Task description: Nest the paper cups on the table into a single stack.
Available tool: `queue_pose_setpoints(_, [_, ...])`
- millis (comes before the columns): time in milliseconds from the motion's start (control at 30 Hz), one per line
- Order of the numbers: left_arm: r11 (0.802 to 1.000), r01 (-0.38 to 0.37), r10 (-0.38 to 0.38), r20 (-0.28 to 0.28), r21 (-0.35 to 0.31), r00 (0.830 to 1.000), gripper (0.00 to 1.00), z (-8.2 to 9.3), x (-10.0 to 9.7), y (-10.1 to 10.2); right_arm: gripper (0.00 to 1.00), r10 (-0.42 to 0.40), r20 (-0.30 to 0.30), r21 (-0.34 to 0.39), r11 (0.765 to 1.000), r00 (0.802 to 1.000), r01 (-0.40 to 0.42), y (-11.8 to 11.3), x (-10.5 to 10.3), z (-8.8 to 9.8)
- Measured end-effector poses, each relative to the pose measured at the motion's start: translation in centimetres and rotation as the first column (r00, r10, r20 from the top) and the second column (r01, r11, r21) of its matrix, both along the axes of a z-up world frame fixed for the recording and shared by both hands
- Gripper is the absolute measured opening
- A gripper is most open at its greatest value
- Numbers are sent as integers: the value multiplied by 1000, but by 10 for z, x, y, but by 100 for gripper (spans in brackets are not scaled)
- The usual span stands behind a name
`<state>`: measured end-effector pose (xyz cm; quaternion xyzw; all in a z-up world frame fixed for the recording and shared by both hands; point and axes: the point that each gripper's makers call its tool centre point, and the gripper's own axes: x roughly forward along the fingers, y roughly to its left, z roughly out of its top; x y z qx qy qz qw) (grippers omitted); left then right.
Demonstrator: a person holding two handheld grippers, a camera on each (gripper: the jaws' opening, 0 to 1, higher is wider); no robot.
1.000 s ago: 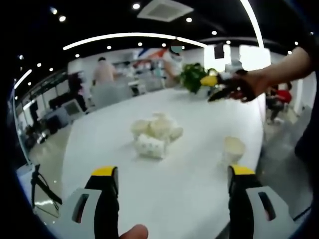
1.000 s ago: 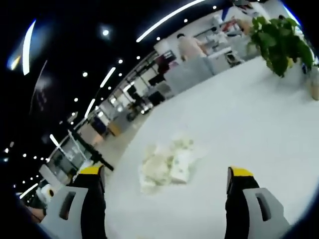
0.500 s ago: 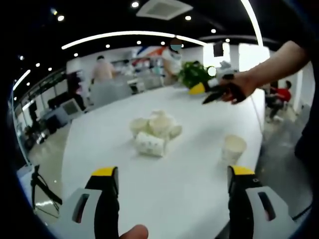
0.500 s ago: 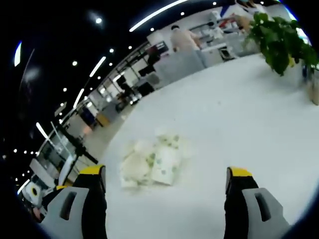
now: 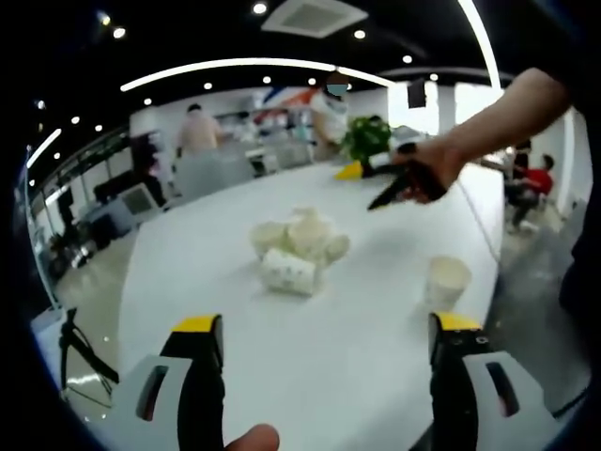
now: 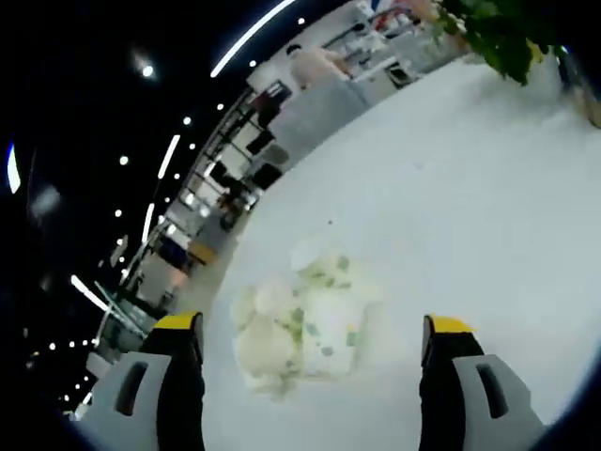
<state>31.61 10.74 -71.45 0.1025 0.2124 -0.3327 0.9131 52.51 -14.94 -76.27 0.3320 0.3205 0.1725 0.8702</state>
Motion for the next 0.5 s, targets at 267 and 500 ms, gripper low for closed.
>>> queue_pose_setpoints(267, [1000,-29,29,-7,3,1000,90,-3,3,7,91,20,-31,-10,1000,999,-21,5,13,-13])
queue_pose_setpoints(500, [999,-41,41,-13,-7,999,90,-9,8,5,85,28,-71,-5,1000,997,-28,7,20,-25])
